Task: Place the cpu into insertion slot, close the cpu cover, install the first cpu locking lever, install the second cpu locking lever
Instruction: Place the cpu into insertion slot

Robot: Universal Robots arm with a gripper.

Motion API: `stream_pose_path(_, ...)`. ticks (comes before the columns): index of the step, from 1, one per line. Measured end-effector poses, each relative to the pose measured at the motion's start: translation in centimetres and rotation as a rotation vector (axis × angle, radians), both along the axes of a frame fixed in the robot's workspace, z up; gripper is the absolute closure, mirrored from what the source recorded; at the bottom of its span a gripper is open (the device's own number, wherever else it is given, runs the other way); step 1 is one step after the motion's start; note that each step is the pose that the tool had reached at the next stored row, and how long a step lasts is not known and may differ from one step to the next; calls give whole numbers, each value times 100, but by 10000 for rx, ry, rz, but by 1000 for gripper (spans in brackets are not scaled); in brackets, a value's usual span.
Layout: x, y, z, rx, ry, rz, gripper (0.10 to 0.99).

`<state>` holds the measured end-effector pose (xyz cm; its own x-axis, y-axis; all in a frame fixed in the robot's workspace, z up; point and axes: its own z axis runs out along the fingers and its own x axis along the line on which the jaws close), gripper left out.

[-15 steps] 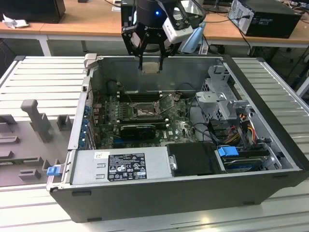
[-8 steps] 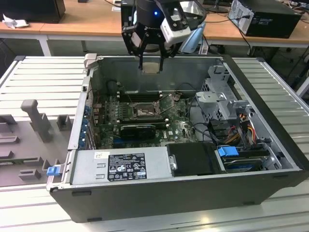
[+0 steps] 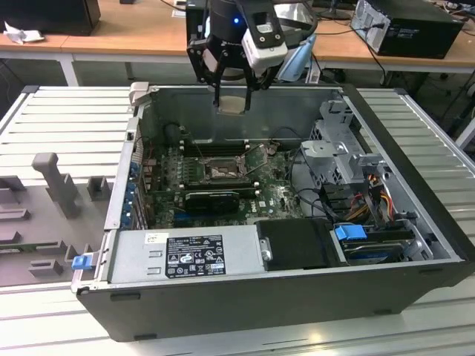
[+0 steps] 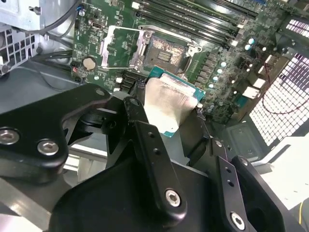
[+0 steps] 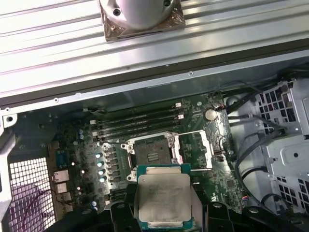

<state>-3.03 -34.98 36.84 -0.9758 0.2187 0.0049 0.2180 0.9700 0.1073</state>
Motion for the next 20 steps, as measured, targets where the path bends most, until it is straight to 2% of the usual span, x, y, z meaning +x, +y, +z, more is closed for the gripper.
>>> stream_pose_path(3, -3, -2, -7, 2, 5, -269, 557)
stream_pose_path(17, -3, -3, -21, -5, 17, -403, 557)
stream_pose_path(20, -3, -3, -23, -7, 17, -760, 557)
